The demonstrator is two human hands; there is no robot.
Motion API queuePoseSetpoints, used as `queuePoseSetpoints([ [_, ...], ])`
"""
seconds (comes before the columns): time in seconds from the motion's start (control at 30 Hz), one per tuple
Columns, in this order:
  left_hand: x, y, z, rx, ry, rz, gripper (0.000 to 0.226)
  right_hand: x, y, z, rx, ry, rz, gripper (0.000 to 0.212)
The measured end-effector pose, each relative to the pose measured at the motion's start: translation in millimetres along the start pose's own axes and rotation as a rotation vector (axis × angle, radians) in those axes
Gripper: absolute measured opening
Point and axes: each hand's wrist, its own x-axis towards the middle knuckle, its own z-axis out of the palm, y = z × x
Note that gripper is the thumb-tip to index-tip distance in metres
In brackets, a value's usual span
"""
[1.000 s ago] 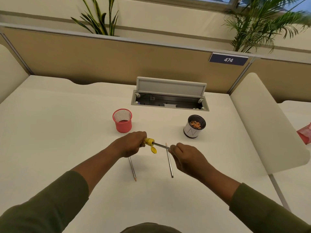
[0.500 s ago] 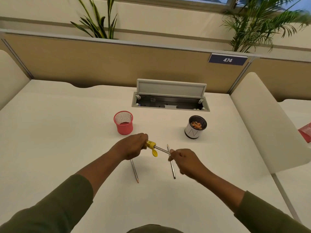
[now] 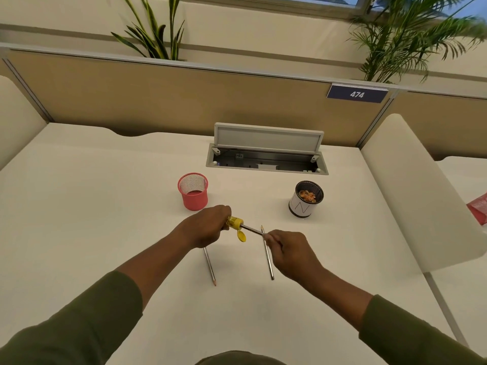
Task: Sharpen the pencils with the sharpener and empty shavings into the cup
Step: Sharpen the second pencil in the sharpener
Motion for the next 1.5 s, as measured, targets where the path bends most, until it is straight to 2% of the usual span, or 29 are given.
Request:
queuePoseSetpoints([
  [0.03,0.0,0.1,-0.1,0.009,0.013,0.008,0.011,0.8,-5.7,0.3,0.226,-0.028,0.252,0.038],
  [0.1,-0.4,-0.9,-0.6,0.021,0.029,0.025,0.015,3.2,-18.3,1.1,0.853,-0.119,0.827,0.032],
  [0.13,0.0,-1.3,-0.9,0.024,0.029,0.031,0.016,3.4,-21.7,-1.3,1.044,-0.17,1.017,0.03],
  [0.2,-0.1,-2.1,0.0,0.026,0.018,0.034,0.014,4.5,-22.2,-4.7,1.119,-0.254,1.113,0.028],
  [0.27,-0.5,-3.6,2.2,0.03,0.007,0.032,0.01,6.3,-23.6,-9.4,1.031,-0.286,1.05,0.03],
  [0.3,-0.7,-4.3,3.3,0.026,0.006,0.028,0.008,6.0,-24.3,-12.6,0.887,-0.297,0.949,0.034],
  [0.4,-0.6,-4.8,5.5,-0.011,0.003,0.015,0.008,2.9,-20.3,-18.0,0.224,-0.261,0.436,0.032],
  [0.47,-0.6,-4.0,5.3,-0.025,-0.007,0.008,0.008,-1.3,-14.1,-18.6,-0.062,-0.188,0.117,0.023],
  [0.57,0.0,-2.9,5.9,-0.05,-0.028,0.006,0.011,-2.7,4.0,-16.8,-0.508,-0.11,-0.32,0.025],
  [0.67,0.6,-2.0,7.1,-0.061,-0.025,0.006,0.013,2.6,14.5,-15.2,-0.622,-0.027,-0.495,0.025],
  [0.73,0.8,-0.6,6.4,-0.058,-0.009,0.001,0.013,3.2,15.9,-10.2,-0.539,0.007,-0.471,0.029],
  [0.8,0.2,0.4,6.4,-0.07,0.021,-0.002,0.011,2.7,5.9,-4.2,-0.329,0.005,-0.287,0.036],
  [0.87,-2.1,-1.0,7.5,-0.08,0.058,0.002,0.01,7.1,-11.0,-2.9,0.004,-0.059,0.121,0.039],
  [0.97,-6.0,-3.5,11.6,-0.05,0.079,0.025,0.014,14.9,-23.3,-6.2,0.792,-0.248,0.953,0.034],
  [1.0,-7.2,-4.0,12.3,-0.031,0.08,0.031,0.016,15.2,-23.3,-6.5,0.954,-0.294,1.108,0.034],
  [1.03,-7.9,-5.1,13.1,-0.014,0.085,0.036,0.016,14.9,-23.4,-6.7,1.027,-0.325,1.173,0.034],
  [1.1,-9.0,-6.9,14.0,0.003,0.107,0.049,0.017,14.5,-23.9,-6.9,1.069,-0.376,1.19,0.036],
  [1.17,-9.4,-7.7,14.9,0.003,0.111,0.063,0.019,13.6,-26.8,-9.4,0.995,-0.412,1.14,0.036],
  [1.33,-8.1,-4.7,17.6,-0.064,0.088,0.035,0.014,14.0,-28.4,-21.8,0.343,-0.376,0.656,0.041],
  [1.4,-6.3,-2.7,18.2,-0.092,0.103,0.028,0.009,12.8,-28.1,-24.8,0.181,-0.344,0.507,0.043],
  [1.5,-5.0,-2.6,20.2,-0.118,0.108,0.006,0.006,7.2,-23.9,-23.0,0.059,-0.275,0.389,0.042],
])
